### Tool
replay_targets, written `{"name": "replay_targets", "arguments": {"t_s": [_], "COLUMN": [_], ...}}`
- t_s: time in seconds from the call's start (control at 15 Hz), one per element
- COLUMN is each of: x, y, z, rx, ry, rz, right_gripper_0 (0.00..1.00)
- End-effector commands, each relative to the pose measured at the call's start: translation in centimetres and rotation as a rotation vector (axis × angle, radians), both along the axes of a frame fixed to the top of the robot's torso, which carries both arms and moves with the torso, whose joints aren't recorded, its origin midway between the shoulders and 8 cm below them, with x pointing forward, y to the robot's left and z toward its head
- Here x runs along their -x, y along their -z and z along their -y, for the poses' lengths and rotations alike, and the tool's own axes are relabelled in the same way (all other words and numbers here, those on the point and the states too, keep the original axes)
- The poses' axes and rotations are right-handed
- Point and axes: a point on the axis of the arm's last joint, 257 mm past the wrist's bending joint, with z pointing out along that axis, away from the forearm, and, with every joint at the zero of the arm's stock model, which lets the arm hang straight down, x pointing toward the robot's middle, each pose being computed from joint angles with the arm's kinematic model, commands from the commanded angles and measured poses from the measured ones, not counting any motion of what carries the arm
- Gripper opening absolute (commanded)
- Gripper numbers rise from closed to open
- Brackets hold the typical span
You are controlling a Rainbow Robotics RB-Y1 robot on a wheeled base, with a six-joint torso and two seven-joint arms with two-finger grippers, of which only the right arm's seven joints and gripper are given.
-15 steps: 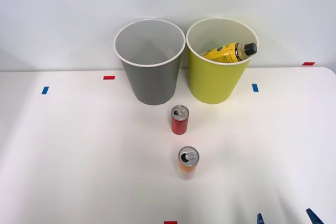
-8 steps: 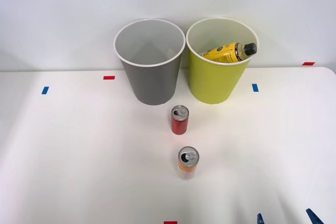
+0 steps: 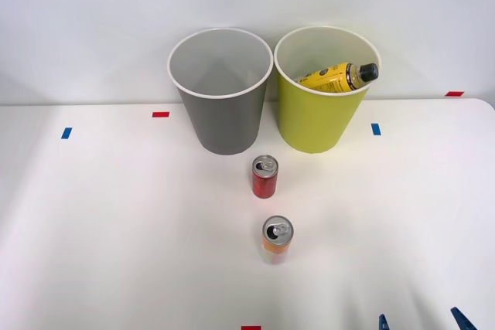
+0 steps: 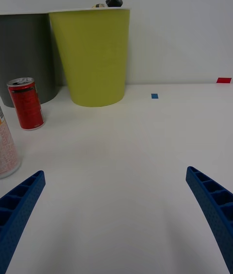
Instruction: Put cans in the gray bin, plastic bottles in the light green bin
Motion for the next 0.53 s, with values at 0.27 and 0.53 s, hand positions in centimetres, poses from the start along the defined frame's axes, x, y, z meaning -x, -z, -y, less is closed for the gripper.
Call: {"name": "replay_targets", "arguments": {"t_s": [0.27, 0.53], "x": [0.00, 0.00], "y": [0.01, 0.01], "z": [0.00, 0.00], "rx": [0.000, 0.000], "ry": [0.000, 0.000], "rz": [0.000, 0.000], "right_gripper_0": [1.00, 1.00]}}
